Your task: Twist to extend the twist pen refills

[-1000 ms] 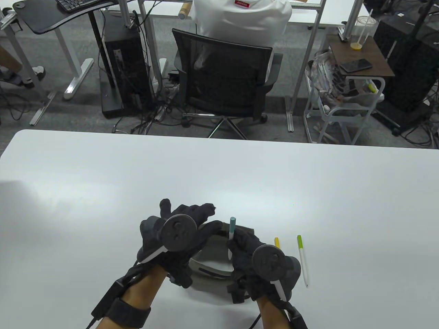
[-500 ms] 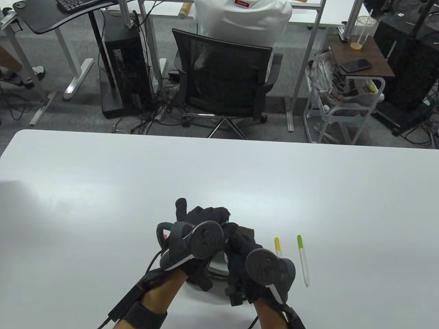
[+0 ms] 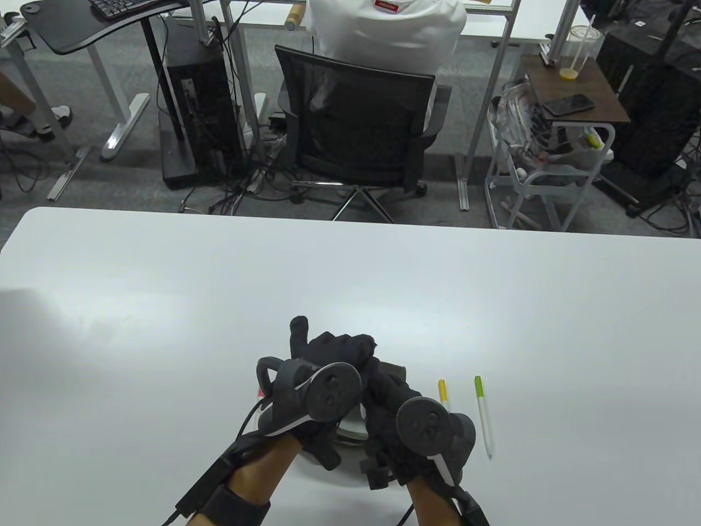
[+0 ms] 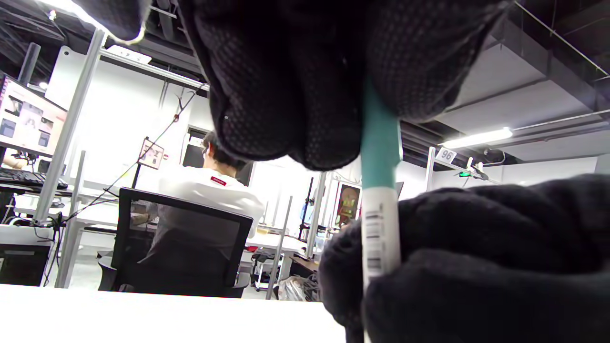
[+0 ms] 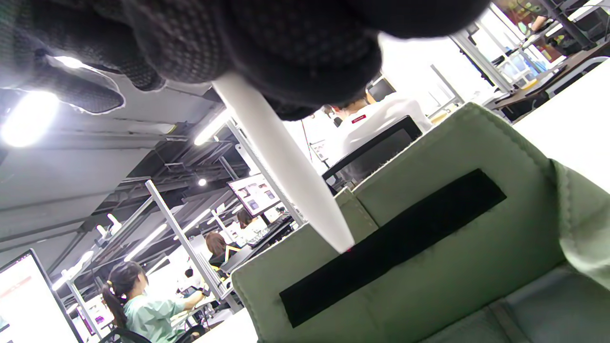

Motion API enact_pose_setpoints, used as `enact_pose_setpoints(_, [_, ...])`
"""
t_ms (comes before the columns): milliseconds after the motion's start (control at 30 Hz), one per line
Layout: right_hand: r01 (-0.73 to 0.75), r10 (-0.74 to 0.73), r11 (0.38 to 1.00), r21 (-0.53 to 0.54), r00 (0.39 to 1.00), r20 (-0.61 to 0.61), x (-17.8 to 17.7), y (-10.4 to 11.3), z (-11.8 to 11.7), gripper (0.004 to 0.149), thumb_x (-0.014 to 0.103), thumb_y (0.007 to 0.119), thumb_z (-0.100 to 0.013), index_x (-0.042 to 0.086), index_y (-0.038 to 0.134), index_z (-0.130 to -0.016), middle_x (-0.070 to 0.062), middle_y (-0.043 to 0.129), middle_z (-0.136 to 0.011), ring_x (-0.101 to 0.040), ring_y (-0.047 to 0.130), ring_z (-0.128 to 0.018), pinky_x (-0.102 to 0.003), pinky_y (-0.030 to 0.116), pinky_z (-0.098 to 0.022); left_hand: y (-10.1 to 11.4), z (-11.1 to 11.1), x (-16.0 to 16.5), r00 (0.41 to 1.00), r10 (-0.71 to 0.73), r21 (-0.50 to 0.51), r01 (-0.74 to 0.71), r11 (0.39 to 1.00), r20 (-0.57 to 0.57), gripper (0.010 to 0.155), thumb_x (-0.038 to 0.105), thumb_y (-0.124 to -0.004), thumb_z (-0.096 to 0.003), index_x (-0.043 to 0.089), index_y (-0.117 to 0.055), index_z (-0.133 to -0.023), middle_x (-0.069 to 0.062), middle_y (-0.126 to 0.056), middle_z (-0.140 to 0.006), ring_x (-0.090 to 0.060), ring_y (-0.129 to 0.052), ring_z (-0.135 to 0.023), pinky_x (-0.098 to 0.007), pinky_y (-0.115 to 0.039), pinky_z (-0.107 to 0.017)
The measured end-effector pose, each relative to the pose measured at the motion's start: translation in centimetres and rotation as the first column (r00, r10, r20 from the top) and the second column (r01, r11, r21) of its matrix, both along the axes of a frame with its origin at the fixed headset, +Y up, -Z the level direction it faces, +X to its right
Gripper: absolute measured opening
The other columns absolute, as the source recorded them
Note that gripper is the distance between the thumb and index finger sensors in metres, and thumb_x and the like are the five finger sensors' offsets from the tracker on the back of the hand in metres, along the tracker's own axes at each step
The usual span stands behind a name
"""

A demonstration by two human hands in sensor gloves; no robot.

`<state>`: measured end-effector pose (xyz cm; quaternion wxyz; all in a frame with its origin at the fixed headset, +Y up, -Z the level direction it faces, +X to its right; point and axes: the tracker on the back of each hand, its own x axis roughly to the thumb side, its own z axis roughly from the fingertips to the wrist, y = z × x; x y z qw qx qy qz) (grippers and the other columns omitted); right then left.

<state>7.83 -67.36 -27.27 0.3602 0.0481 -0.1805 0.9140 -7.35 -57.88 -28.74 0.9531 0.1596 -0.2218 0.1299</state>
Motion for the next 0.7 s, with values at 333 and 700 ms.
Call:
enact_pose_setpoints(333, [-0.004, 0.003, 1.0, -0.003, 1.0, -0.011, 0.0, 0.0, 0.0, 0.045, 0.033, 0.078, -0.033, 0.021, 0.088, -0.076, -0.006, 0.097, -0.064, -0.008, 0.098, -0.027, -0.025, 0.085, -0.018, -0.6, -0.3, -0.8, 0.992, 0.045, -0.049, -0.039, 0.998, 0.114, 0.045, 0.026, -0.079, -0.0523, 0.02, -0.081, -0.097, -0.007, -0.098, -0.089, -0.029, -0.098, -0.078, -0.078, -0.045, -0.069])
enact_pose_setpoints(700, [-0.004, 0.004, 1.0, 0.0, 0.999, -0.038, -0.2, -0.1, -0.1, 0.045, 0.032, 0.077, -0.034, 0.022, 0.087, -0.076, -0.005, 0.097, -0.065, -0.008, 0.098, -0.028, -0.025, 0.085, -0.018, -1.3, -0.9, -2.1, 0.964, 0.189, -0.156, -0.16, 0.975, 0.189, 0.045, 0.023, -0.077, -0.0524, 0.024, -0.08, -0.097, -0.005, -0.095, -0.095, -0.029, -0.095, -0.084, -0.076, -0.046, -0.07])
